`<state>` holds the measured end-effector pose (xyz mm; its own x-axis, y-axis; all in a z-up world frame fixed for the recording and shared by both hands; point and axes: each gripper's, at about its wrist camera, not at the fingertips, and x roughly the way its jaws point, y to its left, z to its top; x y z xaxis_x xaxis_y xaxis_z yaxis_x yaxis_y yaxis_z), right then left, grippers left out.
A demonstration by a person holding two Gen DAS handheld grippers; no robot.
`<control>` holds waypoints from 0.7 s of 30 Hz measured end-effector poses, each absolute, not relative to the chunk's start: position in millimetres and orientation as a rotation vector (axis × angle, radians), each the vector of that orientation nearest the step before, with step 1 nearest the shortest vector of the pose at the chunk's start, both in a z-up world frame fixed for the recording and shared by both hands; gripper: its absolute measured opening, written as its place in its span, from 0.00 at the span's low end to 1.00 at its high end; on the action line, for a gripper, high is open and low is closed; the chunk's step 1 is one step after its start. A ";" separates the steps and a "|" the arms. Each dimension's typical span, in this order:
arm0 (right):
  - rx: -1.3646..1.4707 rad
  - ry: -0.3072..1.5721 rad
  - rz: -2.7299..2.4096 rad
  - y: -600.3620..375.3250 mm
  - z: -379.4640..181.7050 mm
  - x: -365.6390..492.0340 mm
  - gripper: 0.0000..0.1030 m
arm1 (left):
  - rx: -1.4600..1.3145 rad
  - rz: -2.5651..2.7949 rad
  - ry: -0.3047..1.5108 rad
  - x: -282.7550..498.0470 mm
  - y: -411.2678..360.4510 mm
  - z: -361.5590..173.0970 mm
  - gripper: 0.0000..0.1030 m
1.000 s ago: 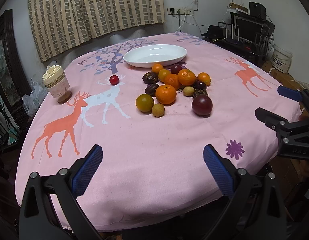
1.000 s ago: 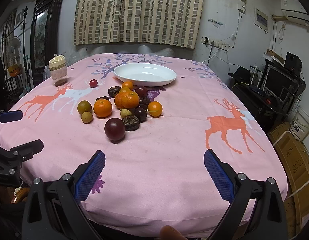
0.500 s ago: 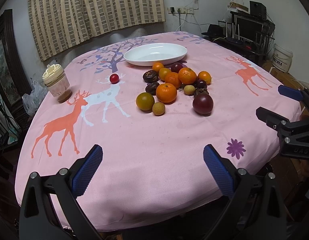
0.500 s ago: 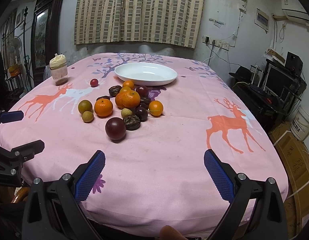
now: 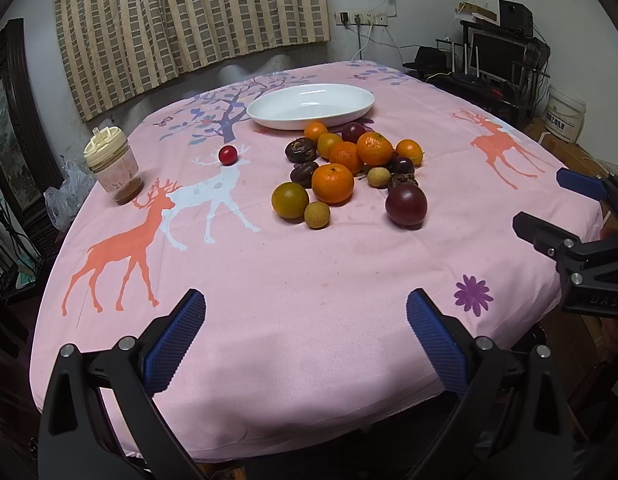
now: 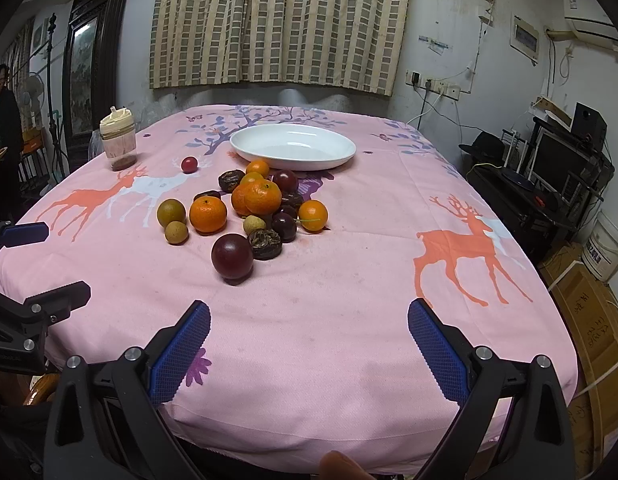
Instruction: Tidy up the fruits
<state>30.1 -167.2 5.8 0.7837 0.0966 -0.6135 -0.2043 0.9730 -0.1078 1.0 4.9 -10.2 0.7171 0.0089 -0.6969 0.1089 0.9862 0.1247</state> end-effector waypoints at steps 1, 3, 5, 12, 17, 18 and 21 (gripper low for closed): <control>-0.174 0.651 0.164 -166.4 5.3 29.7 0.96 | 0.161 -0.056 0.770 0.7 5.0 -11.5 0.96; -0.175 0.651 0.164 -165.7 4.7 29.8 0.96 | 0.161 -0.055 0.770 1.1 4.5 -11.1 0.96; -0.173 0.652 0.163 -165.9 4.9 30.1 0.96 | 0.161 -0.055 0.771 1.2 4.4 -11.1 0.96; -0.172 0.652 0.164 -165.8 4.8 30.4 0.96 | 0.162 -0.055 0.772 1.4 4.3 -11.1 0.96; -0.154 0.640 0.214 -163.9 -0.5 29.5 0.96 | 0.137 -0.069 0.781 0.0 9.8 -20.1 0.96; -0.141 0.631 0.234 -162.6 -1.2 29.9 0.96 | 0.116 -0.083 0.792 1.4 12.8 -22.8 0.96; -0.085 0.584 0.303 -161.2 -2.0 29.5 0.96 | 0.056 -0.116 0.821 6.6 23.1 -31.0 0.96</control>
<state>29.5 -161.2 -2.0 0.7917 0.2569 -0.5543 -0.3049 0.9524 0.0058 6.6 23.1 -31.0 0.6756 -0.0810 -0.7328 0.1244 0.9922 0.0050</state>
